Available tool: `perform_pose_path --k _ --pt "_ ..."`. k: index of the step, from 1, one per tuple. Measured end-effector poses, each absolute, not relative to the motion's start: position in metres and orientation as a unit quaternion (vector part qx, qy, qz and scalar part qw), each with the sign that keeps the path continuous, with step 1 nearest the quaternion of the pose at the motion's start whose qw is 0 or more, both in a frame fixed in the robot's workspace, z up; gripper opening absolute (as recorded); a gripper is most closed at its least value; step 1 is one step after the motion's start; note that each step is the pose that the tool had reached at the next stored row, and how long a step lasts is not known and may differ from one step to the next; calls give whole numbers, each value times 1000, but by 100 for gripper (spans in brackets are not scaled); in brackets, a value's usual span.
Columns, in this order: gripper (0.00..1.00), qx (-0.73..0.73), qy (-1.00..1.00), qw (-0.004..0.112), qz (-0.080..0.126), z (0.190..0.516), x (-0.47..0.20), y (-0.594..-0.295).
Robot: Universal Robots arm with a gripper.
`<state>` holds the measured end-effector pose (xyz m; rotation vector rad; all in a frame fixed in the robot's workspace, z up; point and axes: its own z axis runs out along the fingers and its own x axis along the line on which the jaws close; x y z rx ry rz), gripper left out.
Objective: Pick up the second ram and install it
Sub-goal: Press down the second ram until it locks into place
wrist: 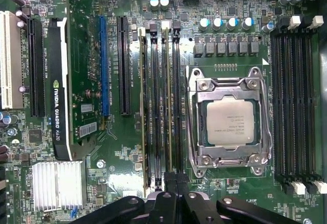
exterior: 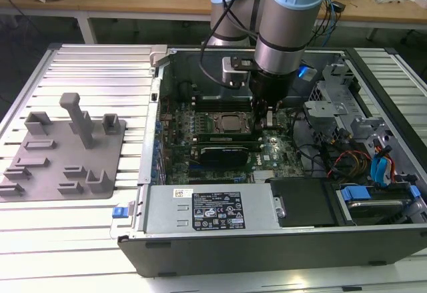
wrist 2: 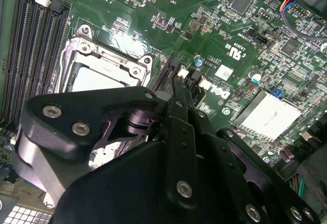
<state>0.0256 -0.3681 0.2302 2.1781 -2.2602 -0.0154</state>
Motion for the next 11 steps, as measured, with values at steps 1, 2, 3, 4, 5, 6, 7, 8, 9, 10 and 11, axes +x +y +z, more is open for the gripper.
perform_pose_path --k 1,2,3,4,5,6,7,8,9,10,11 --pt "8 694 -720 2 -4 234 26 -368" --pt "8 694 -720 2 -4 236 26 -368" --pt "8 694 -720 2 -4 238 26 -368" --pt "8 694 -720 3 -4 240 26 -368" --pt "8 694 -720 3 -4 242 26 -368" --pt "8 694 -720 3 -4 242 26 -368" --pt "8 694 -720 3 -4 242 26 -368" --pt "8 694 -720 3 -4 242 26 -368" --pt "8 694 -720 3 -4 242 25 -368" --pt "8 694 -720 3 -4 242 23 -368" --pt "8 694 -720 3 -4 242 17 -368"
